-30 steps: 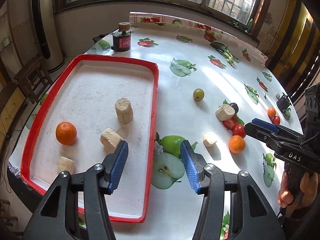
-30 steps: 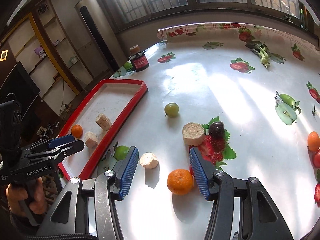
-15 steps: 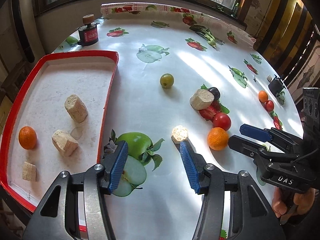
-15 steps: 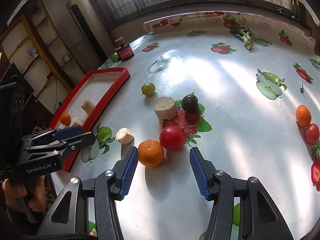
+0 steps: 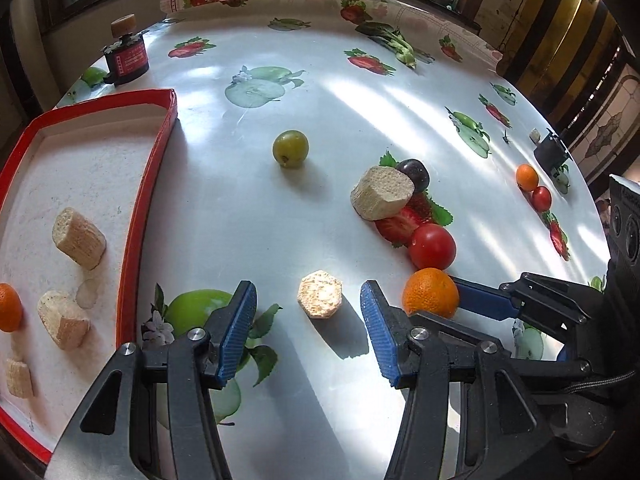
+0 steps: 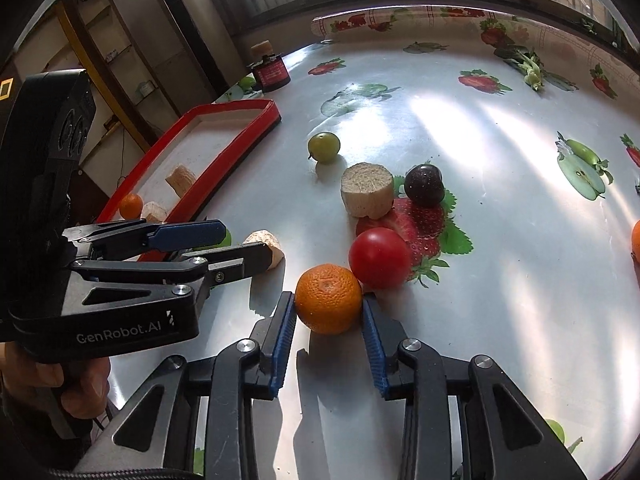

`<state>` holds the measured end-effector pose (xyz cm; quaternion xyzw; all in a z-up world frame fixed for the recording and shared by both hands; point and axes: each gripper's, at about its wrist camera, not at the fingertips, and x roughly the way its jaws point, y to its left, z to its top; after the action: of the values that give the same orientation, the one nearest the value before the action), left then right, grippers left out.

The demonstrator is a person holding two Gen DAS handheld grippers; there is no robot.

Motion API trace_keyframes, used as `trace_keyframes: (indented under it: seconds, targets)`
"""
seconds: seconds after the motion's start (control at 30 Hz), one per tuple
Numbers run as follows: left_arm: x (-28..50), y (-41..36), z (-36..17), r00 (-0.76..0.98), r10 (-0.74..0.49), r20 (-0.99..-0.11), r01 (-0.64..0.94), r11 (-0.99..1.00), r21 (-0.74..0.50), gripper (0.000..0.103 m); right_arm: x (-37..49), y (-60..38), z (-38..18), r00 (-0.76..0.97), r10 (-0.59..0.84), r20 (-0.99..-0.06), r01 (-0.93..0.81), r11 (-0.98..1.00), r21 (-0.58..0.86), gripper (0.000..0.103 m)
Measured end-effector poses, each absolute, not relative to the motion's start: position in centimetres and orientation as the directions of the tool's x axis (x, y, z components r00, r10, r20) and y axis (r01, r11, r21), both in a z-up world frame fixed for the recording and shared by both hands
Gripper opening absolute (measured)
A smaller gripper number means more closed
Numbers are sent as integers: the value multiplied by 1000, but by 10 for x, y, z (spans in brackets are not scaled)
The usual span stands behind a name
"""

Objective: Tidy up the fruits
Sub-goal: 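Close the left tool on a beige cork cylinder while the right tool grips a tangerine, then carry the cylinder and tangerine over the red tray and open both tools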

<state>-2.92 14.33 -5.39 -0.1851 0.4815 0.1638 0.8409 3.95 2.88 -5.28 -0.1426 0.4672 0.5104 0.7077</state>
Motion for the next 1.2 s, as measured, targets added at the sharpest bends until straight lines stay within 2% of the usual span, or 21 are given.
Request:
trace_keyframes:
  seconds: [0.1, 0.27, 1.2]
  targets:
    - [-22, 138, -58, 485, 113, -867, -436, 891, -128, 52, 41, 22, -51, 51, 587, -808, -855, 444, 269, 33]
    - [-21, 138, -58, 493, 115, -862, -422, 898, -121, 20, 44, 9, -47, 62, 590, -805, -845, 460, 272, 33]
    - [-110, 176, -4, 557, 255, -790, -533, 840, -105, 20, 7, 35, -11, 55, 641, -766, -889, 380, 255, 33]
